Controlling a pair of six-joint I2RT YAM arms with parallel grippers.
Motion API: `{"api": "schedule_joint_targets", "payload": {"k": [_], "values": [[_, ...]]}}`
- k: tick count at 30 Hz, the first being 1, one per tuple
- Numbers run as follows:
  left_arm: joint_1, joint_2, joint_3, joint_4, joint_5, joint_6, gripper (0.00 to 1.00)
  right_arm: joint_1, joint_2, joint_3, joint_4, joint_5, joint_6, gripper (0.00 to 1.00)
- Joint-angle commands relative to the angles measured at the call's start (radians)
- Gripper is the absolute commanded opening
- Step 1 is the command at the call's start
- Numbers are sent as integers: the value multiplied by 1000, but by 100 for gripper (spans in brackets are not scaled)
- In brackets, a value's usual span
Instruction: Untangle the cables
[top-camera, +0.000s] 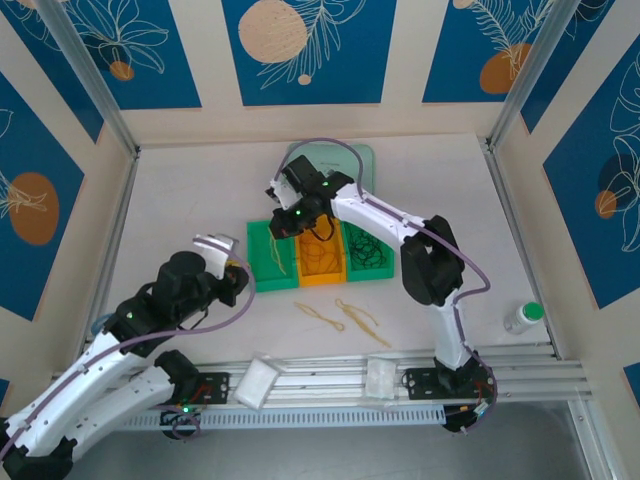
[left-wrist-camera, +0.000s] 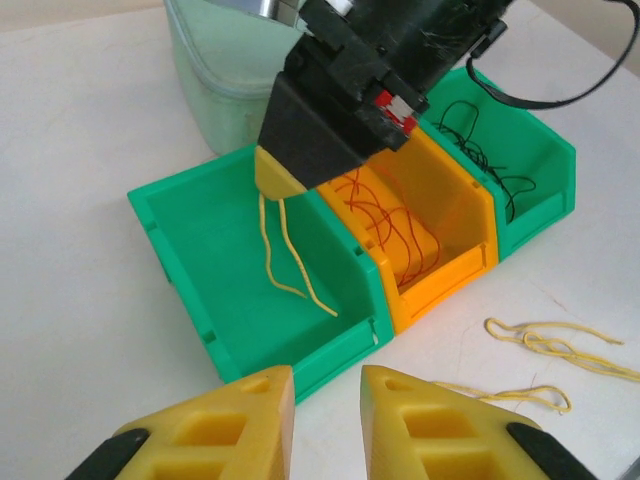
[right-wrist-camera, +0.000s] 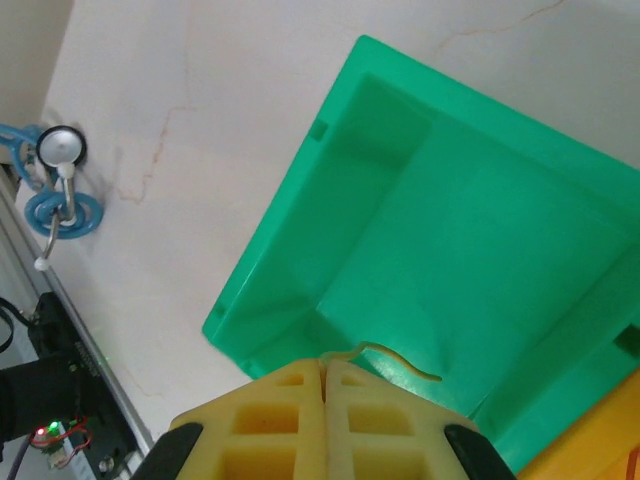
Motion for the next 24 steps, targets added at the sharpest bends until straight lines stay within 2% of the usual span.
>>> {"api": "schedule_joint_targets", "payload": {"k": [1, 5, 8, 18, 24], "values": [[10, 31, 46, -51, 27, 23, 23, 4, 45, 68, -72, 17, -17, 0], [9, 56, 51, -58, 36, 33, 23, 4, 68, 90, -94, 62, -17, 0], [10, 62, 47, -50, 34, 38, 23, 3, 72, 92, -100, 82, -16, 8], [10, 73, 37, -34, 45, 66, 20, -4, 63, 97, -106, 99, -15, 22], [10, 96, 51, -26, 96, 73, 14, -13, -2, 47, -86, 126, -17, 23]]}}
